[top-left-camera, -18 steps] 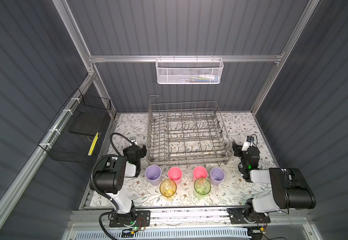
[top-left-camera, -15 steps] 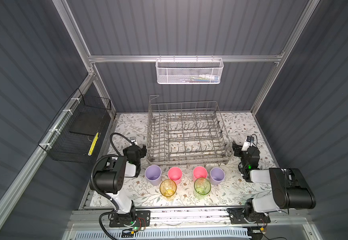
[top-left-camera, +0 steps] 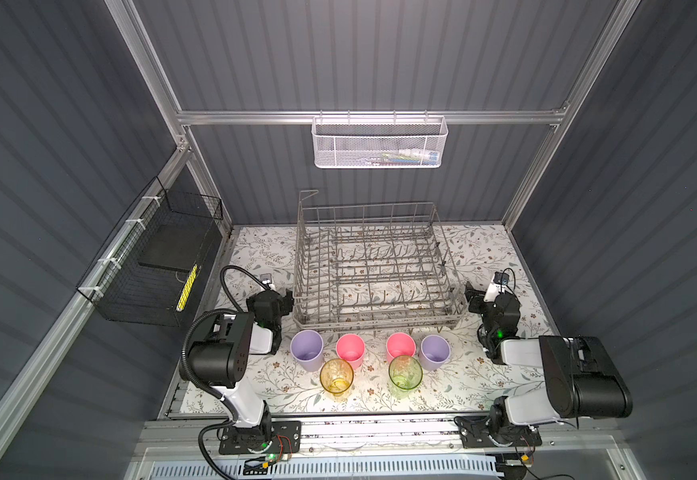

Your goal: Load the cups into the dish rack

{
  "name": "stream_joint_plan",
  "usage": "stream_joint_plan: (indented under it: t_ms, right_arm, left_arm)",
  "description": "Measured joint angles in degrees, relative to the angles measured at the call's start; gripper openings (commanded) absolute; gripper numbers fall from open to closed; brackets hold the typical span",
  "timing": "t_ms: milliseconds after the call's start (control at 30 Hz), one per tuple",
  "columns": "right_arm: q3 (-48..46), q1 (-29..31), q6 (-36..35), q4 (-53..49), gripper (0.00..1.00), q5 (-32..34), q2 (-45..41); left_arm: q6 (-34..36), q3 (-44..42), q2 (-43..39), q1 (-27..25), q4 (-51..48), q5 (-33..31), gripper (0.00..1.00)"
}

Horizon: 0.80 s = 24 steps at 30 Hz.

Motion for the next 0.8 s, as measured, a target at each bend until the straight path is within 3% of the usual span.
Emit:
stream_joint_plan:
  t_ms: [567,800]
  right_arm:
    - [0.0,0.0,0.0,0.0,0.99,0.0,0.0]
    - [0.0,0.0,0.4,-2.3,0.99,1.9,-3.4]
  left_arm:
    - [0.0,0.0,-0.2,0.0,-0.4,-0.1,1.0]
    - [0.0,0.9,-7.6,0.0,-6.6,-1.2,1.0]
